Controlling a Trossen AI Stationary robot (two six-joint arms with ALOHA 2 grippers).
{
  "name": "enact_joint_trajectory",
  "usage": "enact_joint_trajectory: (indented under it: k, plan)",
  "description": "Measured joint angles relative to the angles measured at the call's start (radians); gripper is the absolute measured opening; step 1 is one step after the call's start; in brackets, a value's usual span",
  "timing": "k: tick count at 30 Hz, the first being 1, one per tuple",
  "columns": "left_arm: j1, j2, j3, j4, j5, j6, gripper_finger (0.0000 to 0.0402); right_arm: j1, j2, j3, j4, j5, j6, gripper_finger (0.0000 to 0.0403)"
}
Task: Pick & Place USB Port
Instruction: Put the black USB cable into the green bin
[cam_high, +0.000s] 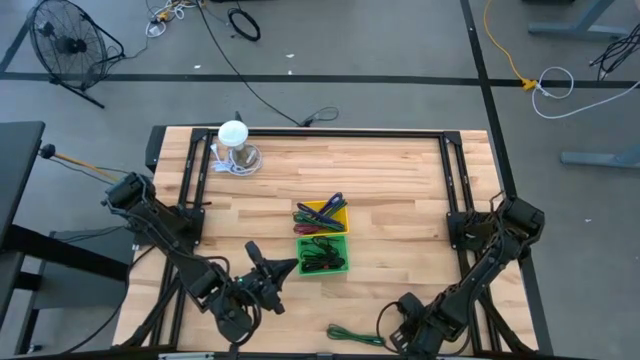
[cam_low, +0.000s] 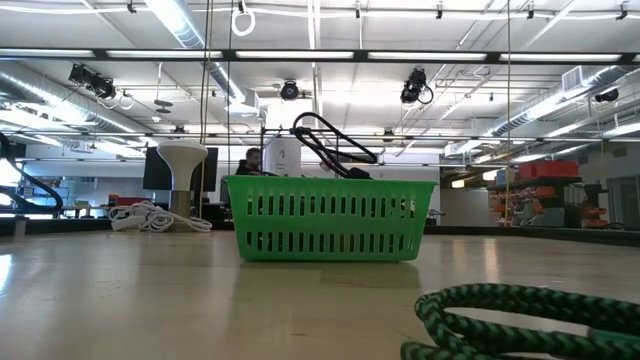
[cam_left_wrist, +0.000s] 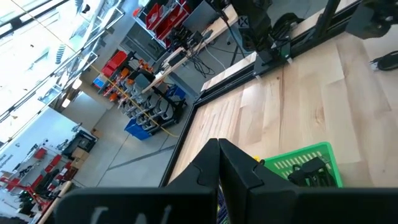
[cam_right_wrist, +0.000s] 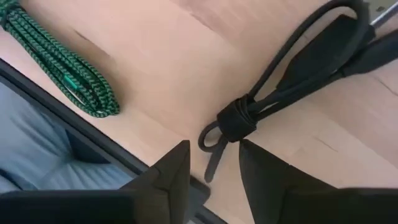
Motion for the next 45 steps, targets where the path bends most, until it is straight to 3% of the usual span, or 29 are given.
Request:
enact_joint_trajectory:
  k: [11, 14, 18, 22, 26, 34, 45]
  plan:
    - [-0.002, 0.000, 0.000, 0.000, 0.007, -0.003, 0.0012, -0.001, -0.005, -0.065, 0.009, 0.021, -0.016, 0.0134]
    - [-0.002, 0.000, 0.000, 0.000, 0.064, -0.009, 0.0012, -0.001, -0.008, -0.081, 0.016, 0.021, -0.007, 0.0106]
    - [-0.002, 0.000, 0.000, 0.000, 0.093, -0.009, 0.0012, -0.001, -0.006, -0.086, 0.012, 0.019, -0.041, 0.0027]
    - [-0.002, 0.000, 0.000, 0.000, 0.094, -0.008, 0.0012, -0.011, -0.005, -0.086, -0.004, 0.016, -0.079, 0.0015]
    - [0.001, 0.000, 0.000, 0.000, 0.094, -0.004, 0.0012, -0.052, -0.025, -0.087, -0.019, 0.008, -0.177, 0.0006]
    - [0.020, 0.000, 0.000, 0.000, 0.096, -0.001, 0.0012, -0.166, -0.138, -0.088, -0.076, 0.173, -0.372, 0.0002]
    - [0.024, 0.000, 0.000, -0.001, 0.097, -0.001, 0.0012, -0.373, -0.193, -0.087, 0.107, 0.199, -0.747, 0.0000]
